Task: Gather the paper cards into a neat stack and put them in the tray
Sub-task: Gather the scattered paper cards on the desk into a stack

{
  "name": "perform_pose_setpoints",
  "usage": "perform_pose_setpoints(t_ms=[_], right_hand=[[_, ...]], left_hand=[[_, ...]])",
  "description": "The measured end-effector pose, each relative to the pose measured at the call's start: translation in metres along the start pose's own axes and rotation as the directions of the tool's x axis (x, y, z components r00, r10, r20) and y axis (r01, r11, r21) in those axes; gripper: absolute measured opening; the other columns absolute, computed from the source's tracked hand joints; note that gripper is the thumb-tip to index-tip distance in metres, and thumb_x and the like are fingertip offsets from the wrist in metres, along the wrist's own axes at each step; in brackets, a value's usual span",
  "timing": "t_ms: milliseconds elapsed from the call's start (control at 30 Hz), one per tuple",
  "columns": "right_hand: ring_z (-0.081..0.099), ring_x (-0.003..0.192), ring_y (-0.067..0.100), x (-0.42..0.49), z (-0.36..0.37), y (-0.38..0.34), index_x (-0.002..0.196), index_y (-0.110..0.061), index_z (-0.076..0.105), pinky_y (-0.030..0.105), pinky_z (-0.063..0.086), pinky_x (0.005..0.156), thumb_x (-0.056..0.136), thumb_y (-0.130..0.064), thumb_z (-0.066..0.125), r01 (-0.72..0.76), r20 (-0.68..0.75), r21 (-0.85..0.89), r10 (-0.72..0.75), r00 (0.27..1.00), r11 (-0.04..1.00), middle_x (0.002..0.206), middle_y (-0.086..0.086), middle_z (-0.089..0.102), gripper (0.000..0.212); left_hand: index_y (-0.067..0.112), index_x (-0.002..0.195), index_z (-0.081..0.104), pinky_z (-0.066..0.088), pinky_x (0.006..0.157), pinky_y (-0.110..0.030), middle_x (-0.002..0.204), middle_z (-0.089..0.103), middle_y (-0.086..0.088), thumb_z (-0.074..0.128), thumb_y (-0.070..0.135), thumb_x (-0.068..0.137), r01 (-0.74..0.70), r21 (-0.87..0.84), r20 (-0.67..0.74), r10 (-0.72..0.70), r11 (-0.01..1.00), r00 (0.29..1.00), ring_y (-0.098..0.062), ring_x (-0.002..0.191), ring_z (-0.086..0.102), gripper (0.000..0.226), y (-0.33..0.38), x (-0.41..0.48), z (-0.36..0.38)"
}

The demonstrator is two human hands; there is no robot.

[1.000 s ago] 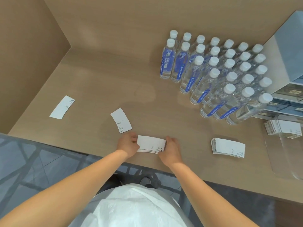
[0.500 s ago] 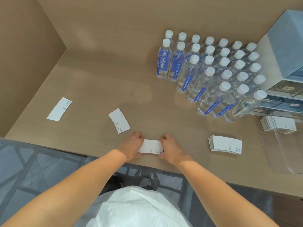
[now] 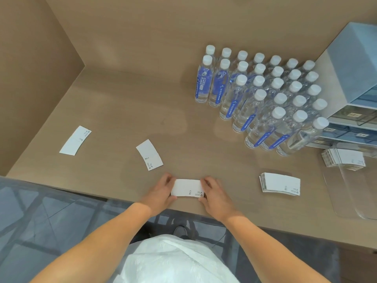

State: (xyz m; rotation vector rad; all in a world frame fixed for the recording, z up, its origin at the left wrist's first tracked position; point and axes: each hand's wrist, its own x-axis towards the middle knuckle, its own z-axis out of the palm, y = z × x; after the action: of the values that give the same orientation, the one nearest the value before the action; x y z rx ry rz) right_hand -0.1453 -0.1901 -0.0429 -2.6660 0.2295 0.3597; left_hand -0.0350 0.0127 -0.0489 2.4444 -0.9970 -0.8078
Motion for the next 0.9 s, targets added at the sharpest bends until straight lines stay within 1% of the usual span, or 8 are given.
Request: perform_pose_setpoints(t_ms=[133, 200, 333, 467, 567, 700, 767, 900], right_hand=[[0.034, 0.124, 0.023, -0.004, 0.005, -0.011, 0.145, -0.004, 0.031, 0.031, 0.041, 0.103, 0.095, -0.017, 0.053, -0.021, -0.013, 0.004, 0.021, 1.0, 1.0, 0.142, 0.006, 0.03, 0.056], [0.036, 0.121, 0.023, -0.001, 0.004, -0.013, 0.143, -0.003, 0.031, 0.033, 0.043, 0.099, 0.094, -0.013, 0.054, -0.035, -0.003, 0.007, 0.035, 0.999, 0.999, 0.138, 0.007, 0.032, 0.055], [0.04, 0.113, 0.024, 0.001, 0.003, -0.014, 0.138, -0.001, 0.033, 0.036, 0.048, 0.092, 0.091, -0.009, 0.053, -0.061, 0.026, 0.003, 0.061, 0.998, 0.998, 0.131, 0.007, 0.033, 0.051], [0.05, 0.094, 0.024, 0.002, 0.003, -0.017, 0.132, -0.009, 0.033, 0.041, 0.053, 0.083, 0.086, -0.006, 0.05, -0.162, 0.075, 0.104, 0.155, 0.985, 0.981, 0.116, 0.001, 0.036, 0.049], [0.05, 0.097, 0.025, 0.007, 0.001, -0.018, 0.128, -0.006, 0.04, 0.038, 0.051, 0.088, 0.084, -0.003, 0.048, -0.189, 0.066, 0.134, 0.182, 0.981, 0.973, 0.122, 0.004, 0.036, 0.045], [0.054, 0.097, 0.029, 0.01, 0.002, -0.024, 0.117, -0.011, 0.043, 0.038, 0.051, 0.082, 0.087, -0.004, 0.046, -0.273, 0.056, 0.17, 0.268, 0.962, 0.947, 0.111, 0.003, 0.043, 0.031], [0.054, 0.102, 0.032, 0.013, 0.001, -0.029, 0.122, -0.008, 0.042, 0.034, 0.047, 0.08, 0.086, -0.001, 0.048, -0.307, 0.05, 0.156, 0.303, 0.952, 0.939, 0.121, 0.009, 0.041, 0.037], [0.051, 0.106, 0.028, 0.013, -0.003, -0.031, 0.131, -0.008, 0.041, 0.031, 0.046, 0.086, 0.08, 0.004, 0.046, -0.329, 0.071, 0.105, 0.323, 0.944, 0.938, 0.131, 0.008, 0.038, 0.052]], left_hand=[[0.014, 0.138, 0.032, 0.037, 0.106, -0.027, 0.138, 0.023, 0.007, 0.057, 0.021, 0.092, 0.031, -0.056, -0.039, -0.033, 0.998, 0.999, -0.015, 0.119, 0.04, 0.052, 0.001, 0.002, 0.003], [0.017, 0.137, 0.032, 0.031, 0.1, -0.017, 0.136, 0.025, 0.008, 0.057, 0.017, 0.092, 0.063, -0.094, -0.048, -0.068, 0.994, 0.997, -0.009, 0.114, 0.036, 0.051, 0.002, 0.004, 0.006], [0.02, 0.129, 0.037, 0.033, 0.08, -0.006, 0.127, 0.034, 0.011, 0.055, 0.011, 0.091, 0.102, -0.145, -0.071, -0.113, 0.984, 0.991, -0.006, 0.106, 0.038, 0.043, 0.004, 0.006, 0.011], [0.014, 0.132, 0.038, 0.034, 0.094, -0.018, 0.135, 0.029, 0.004, 0.057, 0.012, 0.09, 0.107, -0.116, -0.071, -0.116, 0.987, 0.991, -0.014, 0.114, 0.042, 0.046, 0.006, 0.005, 0.011], [0.014, 0.134, 0.038, 0.035, 0.091, -0.018, 0.136, 0.029, 0.004, 0.058, 0.011, 0.089, 0.113, -0.108, -0.069, -0.121, 0.988, 0.99, -0.013, 0.104, 0.044, 0.05, 0.005, 0.006, 0.01], [0.021, 0.132, 0.037, 0.045, 0.089, -0.025, 0.133, 0.036, 0.005, 0.057, 0.006, 0.085, 0.132, -0.108, -0.036, -0.137, 0.985, 0.99, -0.014, 0.101, 0.048, 0.052, 0.003, 0.008, 0.008], [0.022, 0.13, 0.039, 0.05, 0.091, -0.032, 0.132, 0.042, 0.004, 0.058, 0.006, 0.084, 0.164, -0.137, -0.026, -0.169, 0.977, 0.985, -0.017, 0.101, 0.051, 0.052, 0.002, 0.009, 0.005], [0.017, 0.12, 0.056, 0.053, 0.084, -0.031, 0.126, 0.051, -0.004, 0.072, 0.007, 0.075, 0.118, -0.207, -0.033, -0.128, 0.971, 0.991, -0.022, 0.098, 0.059, 0.049, -0.006, 0.015, -0.001]])
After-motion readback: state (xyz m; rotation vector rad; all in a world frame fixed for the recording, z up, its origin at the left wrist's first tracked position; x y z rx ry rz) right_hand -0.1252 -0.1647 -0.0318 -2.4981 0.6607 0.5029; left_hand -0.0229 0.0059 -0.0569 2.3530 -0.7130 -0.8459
